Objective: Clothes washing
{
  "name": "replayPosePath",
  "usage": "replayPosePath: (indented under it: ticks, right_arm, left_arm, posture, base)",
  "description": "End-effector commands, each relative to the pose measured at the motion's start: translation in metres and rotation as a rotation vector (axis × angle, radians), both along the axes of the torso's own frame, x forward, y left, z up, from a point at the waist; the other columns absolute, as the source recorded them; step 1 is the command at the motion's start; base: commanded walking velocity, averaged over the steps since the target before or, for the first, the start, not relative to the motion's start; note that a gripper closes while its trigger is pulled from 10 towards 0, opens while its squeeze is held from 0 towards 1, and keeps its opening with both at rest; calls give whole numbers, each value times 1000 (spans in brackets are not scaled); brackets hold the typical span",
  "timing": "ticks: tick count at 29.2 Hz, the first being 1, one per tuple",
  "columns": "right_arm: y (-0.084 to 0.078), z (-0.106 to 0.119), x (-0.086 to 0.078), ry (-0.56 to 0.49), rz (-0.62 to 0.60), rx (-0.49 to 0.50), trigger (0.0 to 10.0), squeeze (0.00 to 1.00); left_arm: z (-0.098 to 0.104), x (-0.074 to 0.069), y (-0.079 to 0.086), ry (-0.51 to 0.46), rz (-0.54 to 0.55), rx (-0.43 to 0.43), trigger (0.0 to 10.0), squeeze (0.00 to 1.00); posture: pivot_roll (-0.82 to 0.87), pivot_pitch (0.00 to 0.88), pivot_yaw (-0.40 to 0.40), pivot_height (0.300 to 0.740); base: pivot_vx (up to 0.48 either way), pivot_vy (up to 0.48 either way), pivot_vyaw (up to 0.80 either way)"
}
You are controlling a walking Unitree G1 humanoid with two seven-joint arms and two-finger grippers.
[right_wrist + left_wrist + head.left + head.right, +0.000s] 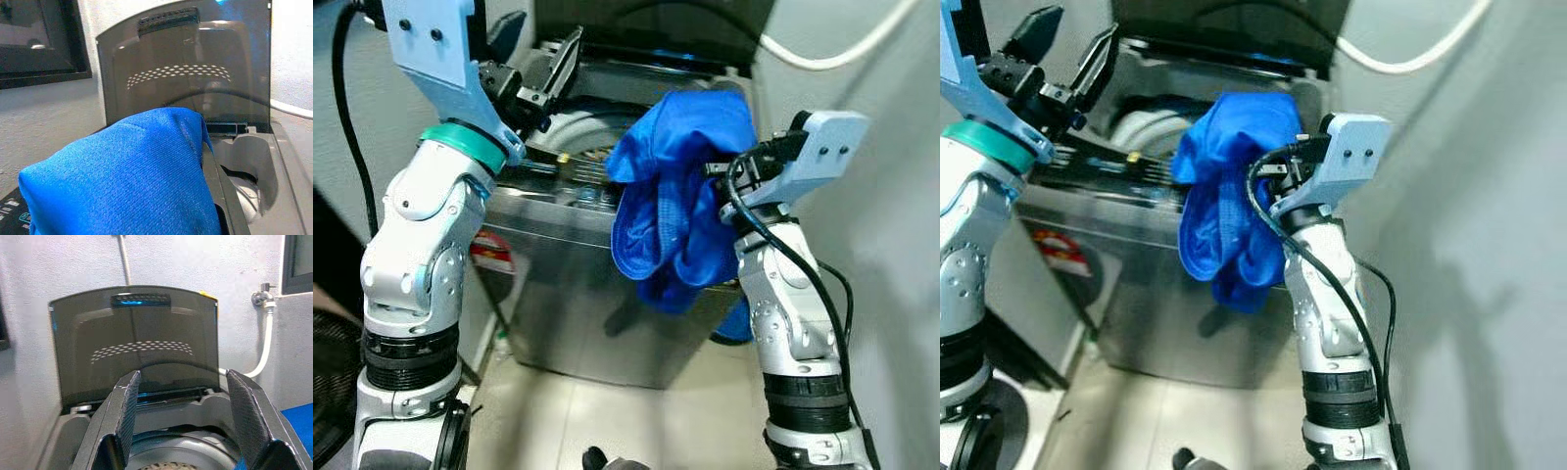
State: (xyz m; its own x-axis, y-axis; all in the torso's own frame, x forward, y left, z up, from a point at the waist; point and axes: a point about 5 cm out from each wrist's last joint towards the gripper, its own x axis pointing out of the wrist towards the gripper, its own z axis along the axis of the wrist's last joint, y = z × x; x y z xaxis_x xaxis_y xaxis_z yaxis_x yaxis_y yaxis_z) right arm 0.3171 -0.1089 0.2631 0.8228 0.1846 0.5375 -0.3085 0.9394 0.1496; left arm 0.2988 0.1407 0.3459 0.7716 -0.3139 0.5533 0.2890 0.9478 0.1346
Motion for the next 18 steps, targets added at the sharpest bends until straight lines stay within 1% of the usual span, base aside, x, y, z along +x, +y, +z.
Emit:
replayPosePath:
  ticks: [1,5,18]
  right_arm:
    - [0,4,-1,-13,3,17,10000,0]
    - [-1,4,0,-11,-4,15,10000,0]
    - [0,2,0,-7,-7,3,10000,0]
  left_arm:
    - [-1,-1,0,-10,4,2,10000,0]
    - [0,-1,0,-22,10,3,10000,0]
    - [1,0,1,-23,14,4,10000,0]
  posture:
    - [39,35,5,740]
    - [40,35,5,740]
    - [40,40,4,740]
  base:
    - [0,0,-800]
    - [333,0,-741]
    - [447,0,0]
